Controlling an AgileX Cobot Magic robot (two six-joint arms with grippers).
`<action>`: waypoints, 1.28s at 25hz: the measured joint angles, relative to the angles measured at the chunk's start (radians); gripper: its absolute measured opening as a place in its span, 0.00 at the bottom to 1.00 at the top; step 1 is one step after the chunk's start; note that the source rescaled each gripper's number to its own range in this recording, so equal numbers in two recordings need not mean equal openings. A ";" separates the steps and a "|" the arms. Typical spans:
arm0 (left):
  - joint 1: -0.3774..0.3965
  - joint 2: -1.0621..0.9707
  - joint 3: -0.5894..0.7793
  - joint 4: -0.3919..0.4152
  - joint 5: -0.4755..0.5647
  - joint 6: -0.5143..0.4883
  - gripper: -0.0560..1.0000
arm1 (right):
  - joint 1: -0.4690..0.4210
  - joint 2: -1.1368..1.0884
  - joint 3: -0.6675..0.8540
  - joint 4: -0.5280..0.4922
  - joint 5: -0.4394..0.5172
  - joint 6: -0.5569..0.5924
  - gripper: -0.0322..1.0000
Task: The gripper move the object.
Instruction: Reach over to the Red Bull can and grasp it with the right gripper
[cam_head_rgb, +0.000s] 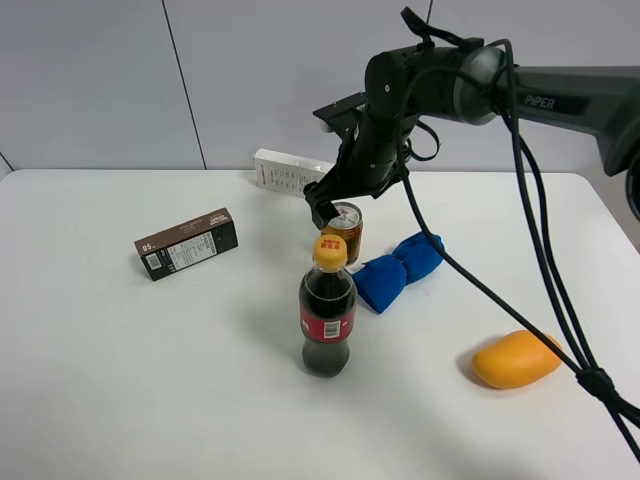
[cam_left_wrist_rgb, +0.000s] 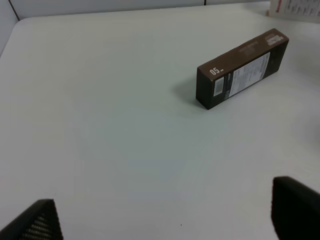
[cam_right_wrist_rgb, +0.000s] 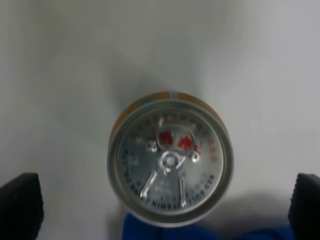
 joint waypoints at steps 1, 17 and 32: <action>0.000 0.000 0.000 0.000 0.000 0.000 1.00 | 0.000 0.007 0.000 0.001 -0.008 0.000 1.00; 0.000 0.000 0.000 0.000 0.000 0.000 1.00 | 0.000 0.103 0.000 0.056 -0.129 0.000 0.97; 0.000 0.000 0.000 0.000 0.000 0.000 1.00 | 0.000 0.139 -0.024 0.046 -0.104 -0.002 0.04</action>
